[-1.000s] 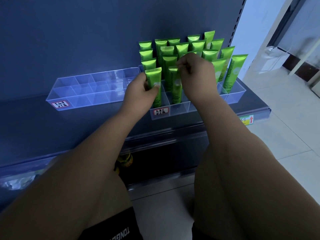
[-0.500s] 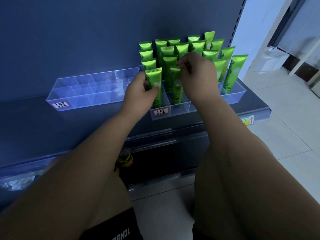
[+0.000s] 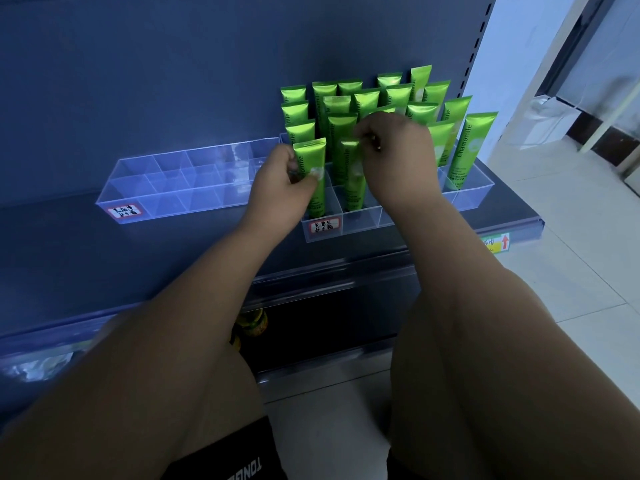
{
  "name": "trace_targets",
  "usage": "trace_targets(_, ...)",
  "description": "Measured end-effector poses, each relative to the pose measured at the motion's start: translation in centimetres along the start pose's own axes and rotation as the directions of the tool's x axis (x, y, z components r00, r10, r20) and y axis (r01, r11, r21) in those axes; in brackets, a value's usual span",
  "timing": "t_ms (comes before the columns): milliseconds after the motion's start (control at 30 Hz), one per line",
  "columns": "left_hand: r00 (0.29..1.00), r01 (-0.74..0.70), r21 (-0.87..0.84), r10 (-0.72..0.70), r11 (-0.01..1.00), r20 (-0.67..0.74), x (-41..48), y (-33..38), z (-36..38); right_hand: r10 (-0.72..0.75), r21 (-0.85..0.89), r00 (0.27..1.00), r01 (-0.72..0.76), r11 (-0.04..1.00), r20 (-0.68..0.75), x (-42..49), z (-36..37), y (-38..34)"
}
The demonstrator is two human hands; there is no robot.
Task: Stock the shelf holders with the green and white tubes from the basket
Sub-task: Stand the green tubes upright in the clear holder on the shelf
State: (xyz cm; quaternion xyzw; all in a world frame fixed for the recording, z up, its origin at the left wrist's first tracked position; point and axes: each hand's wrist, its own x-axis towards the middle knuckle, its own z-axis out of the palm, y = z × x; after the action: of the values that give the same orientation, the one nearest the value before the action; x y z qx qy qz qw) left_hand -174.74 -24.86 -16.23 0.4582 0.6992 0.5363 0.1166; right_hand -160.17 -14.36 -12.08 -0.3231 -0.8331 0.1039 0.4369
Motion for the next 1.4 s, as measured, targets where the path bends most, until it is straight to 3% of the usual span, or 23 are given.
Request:
trace_targets(500, 1.000, 0.000, 0.022, 0.000, 1.000, 0.008, -0.1, -0.1, -0.1, -0.005, -0.026, 0.999, 0.003, 1.000, -0.049, 0.1, -0.1, -0.3)
trace_targets(1233, 0.999, 0.031, -0.008, -0.030, 0.999, 0.043, -0.7, 0.6, -0.9, 0.049, -0.044, 0.998, -0.048, 0.998, 0.026, -1.0, -1.5, -1.5)
trace_targets(1400, 0.993, 0.115, -0.065, -0.116, 0.991, -0.011, -1.7, 2.1, -1.0, 0.039, -0.076, 0.999, -0.039, 0.996, -0.007, -2.1, -2.4, -2.1)
